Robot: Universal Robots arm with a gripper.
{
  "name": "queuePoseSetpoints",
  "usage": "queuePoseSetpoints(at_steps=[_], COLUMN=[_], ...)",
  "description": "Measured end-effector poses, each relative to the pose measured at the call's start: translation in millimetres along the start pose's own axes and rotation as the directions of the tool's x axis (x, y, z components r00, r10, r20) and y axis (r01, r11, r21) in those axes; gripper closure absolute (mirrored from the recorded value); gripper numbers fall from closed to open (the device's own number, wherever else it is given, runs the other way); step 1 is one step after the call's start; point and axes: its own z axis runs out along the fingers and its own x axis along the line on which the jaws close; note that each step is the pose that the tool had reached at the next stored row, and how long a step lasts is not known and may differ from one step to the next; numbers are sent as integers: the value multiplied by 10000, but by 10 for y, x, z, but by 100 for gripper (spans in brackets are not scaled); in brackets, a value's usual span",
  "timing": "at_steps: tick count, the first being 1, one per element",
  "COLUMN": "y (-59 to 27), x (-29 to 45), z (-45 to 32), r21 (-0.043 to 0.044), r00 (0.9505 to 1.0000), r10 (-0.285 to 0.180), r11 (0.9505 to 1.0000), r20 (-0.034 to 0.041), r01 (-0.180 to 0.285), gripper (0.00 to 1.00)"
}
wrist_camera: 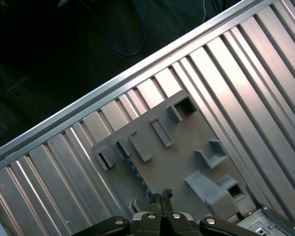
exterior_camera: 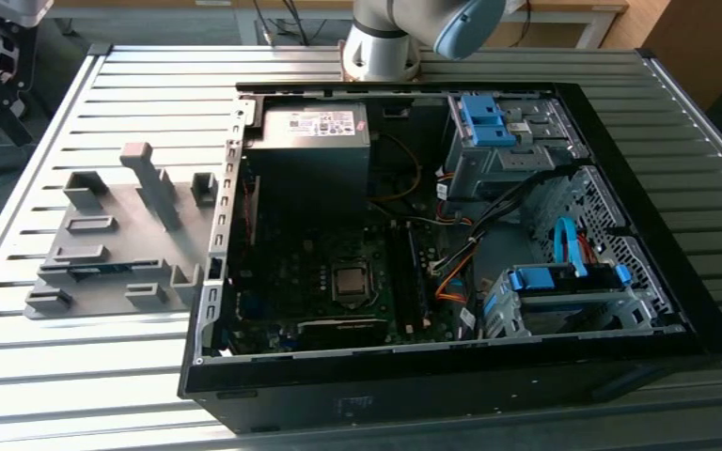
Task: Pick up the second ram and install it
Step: 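Pick up the second ram and move it above second insertion slot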
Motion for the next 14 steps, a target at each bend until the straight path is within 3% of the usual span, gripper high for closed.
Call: queuePoseSetpoints(at_steps=[14], y=[0], x=[0], z=[0], r21=[-5], r00=[9991], r10=[-428], r11=[9991], r20=[-18], r01=[428], gripper=[89])
